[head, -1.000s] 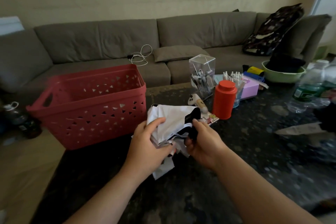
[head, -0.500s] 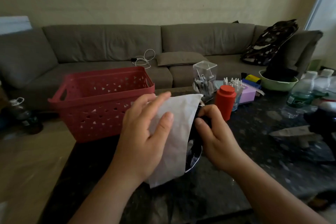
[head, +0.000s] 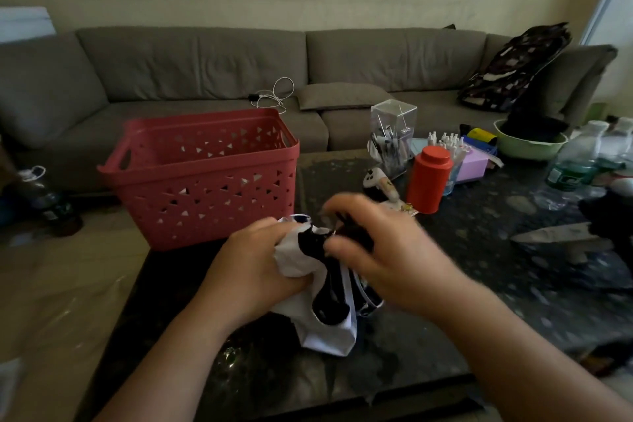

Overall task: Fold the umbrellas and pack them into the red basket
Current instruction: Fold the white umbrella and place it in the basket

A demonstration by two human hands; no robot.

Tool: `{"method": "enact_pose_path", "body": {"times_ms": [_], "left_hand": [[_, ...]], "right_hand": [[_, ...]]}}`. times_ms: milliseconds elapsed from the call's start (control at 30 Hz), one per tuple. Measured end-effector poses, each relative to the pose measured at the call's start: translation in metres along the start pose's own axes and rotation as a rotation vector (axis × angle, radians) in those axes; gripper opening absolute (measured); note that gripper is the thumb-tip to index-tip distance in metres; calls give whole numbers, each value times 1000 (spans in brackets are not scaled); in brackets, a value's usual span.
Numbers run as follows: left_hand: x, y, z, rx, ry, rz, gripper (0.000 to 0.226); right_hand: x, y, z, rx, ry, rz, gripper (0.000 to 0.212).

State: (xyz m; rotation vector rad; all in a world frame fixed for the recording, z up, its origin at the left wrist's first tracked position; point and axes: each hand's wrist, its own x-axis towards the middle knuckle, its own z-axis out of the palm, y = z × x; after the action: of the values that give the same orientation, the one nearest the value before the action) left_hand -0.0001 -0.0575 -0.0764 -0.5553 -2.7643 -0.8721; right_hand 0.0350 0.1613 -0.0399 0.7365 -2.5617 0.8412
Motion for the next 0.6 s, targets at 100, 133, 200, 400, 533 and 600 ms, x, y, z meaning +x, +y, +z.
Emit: {"method": "enact_pose_path", "body": {"times_ms": [100, 133, 200, 400, 533, 600], "left_hand": [[-5, -6, 4, -106, 138, -56, 31], [-5, -10, 2, -140, 196, -79, 30], [-1, -17, -1, -132, 304, -126, 26], [5, -9, -22, -651, 594, -310, 27], [9, -1, -31, -990, 581, -223, 40], [11, 3, -27, -1087, 527, -239, 33]], "right_hand": [[1, 14, -25, 134, 268, 220, 36], [0, 21, -29, 228, 334, 301, 26], [-4, 34, -27, 342, 373, 457, 10], [-17, 68, 13, 304, -107, 697, 24], [-22, 74, 29, 608, -385, 729, 99], [-22, 68, 34, 875, -315, 686, 93]]}}
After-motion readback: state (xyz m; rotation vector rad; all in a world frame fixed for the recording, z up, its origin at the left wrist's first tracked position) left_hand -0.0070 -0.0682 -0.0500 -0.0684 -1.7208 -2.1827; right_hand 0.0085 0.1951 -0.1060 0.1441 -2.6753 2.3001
